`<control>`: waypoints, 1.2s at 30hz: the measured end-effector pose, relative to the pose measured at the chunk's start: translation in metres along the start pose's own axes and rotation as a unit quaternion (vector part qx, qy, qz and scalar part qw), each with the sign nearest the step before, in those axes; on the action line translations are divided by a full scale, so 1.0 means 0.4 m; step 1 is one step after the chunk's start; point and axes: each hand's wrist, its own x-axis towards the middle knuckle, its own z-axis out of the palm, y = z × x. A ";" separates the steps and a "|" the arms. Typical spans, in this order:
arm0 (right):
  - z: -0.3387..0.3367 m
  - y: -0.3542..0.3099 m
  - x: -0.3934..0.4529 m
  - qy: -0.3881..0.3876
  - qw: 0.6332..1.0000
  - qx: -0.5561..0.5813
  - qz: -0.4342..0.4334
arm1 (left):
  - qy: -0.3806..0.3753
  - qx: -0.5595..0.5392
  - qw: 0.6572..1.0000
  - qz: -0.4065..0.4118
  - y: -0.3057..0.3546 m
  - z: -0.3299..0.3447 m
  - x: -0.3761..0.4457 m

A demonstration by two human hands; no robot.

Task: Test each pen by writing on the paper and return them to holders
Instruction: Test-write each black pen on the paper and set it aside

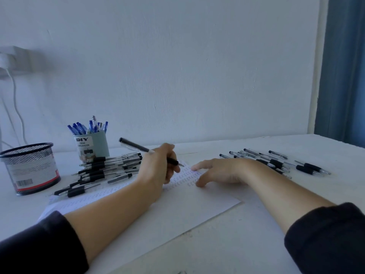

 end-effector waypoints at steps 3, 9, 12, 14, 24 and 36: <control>-0.001 -0.001 -0.006 0.000 1.000 -0.002 -0.001 | 0.026 -0.038 0.999 0.007 0.011 -0.014 0.007; -0.001 -0.008 -0.010 -0.007 1.000 -0.014 -0.001 | 0.073 -0.032 0.996 0.036 0.030 -0.034 0.016; -0.001 -0.010 -0.011 -0.010 1.000 -0.015 -0.004 | 0.080 -0.047 0.995 0.047 0.029 -0.035 0.014; -0.001 -0.012 -0.012 -0.013 1.000 -0.019 -0.006 | 0.077 -0.066 0.994 0.047 0.029 -0.033 0.011; 0.001 -0.014 -0.008 -0.018 1.000 -0.020 -0.007 | 0.063 -0.090 0.993 0.032 0.029 -0.033 0.008; 0.001 -0.011 -0.005 -0.015 1.000 -0.010 -0.005 | 0.085 -0.067 0.994 0.021 0.027 -0.028 0.006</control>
